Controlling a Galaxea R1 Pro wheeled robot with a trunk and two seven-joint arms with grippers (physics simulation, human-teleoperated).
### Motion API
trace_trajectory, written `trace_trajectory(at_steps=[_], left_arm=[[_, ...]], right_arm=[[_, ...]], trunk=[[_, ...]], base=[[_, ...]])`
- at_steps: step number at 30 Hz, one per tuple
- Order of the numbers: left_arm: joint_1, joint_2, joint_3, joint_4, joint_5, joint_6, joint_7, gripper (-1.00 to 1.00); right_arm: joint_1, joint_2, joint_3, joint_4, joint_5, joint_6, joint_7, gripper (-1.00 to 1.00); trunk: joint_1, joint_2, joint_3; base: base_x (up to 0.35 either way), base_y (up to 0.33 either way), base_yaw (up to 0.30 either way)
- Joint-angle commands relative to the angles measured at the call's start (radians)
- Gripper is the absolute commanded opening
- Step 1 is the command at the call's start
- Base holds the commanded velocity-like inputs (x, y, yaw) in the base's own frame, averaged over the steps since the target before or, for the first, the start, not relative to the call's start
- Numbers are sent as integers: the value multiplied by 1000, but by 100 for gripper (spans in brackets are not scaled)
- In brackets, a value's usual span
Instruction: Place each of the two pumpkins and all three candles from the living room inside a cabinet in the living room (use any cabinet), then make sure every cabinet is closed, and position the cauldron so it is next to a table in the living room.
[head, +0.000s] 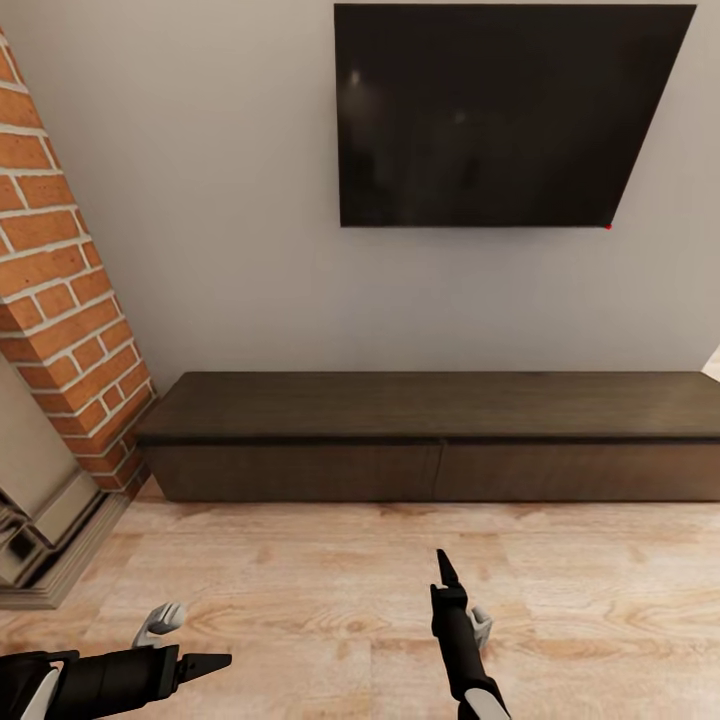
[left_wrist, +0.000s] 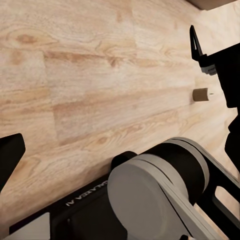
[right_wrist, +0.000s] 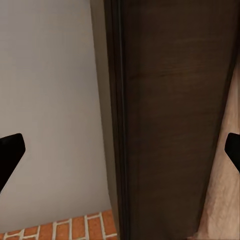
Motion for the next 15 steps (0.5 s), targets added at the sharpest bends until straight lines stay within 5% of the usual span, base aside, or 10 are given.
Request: trace_trajectory(at_steps=[1, 10, 15], left_arm=[[0, 0, 0, 0, 0, 0, 0, 100], [0, 0, 0, 0, 15, 0, 0, 100], [0, 1, 0, 0, 28, 0, 0, 100]], right_arm=[[0, 0, -1, 0, 0, 0, 1, 100], [0, 0, -7, 1, 2, -2, 11, 100], [0, 0, -7, 1, 5, -3, 12, 100]], trunk=[[4, -7, -3], [4, -7, -3], [4, -7, -3]], base=[[0, 0, 0], [2, 0, 0], [197, 21, 0]])
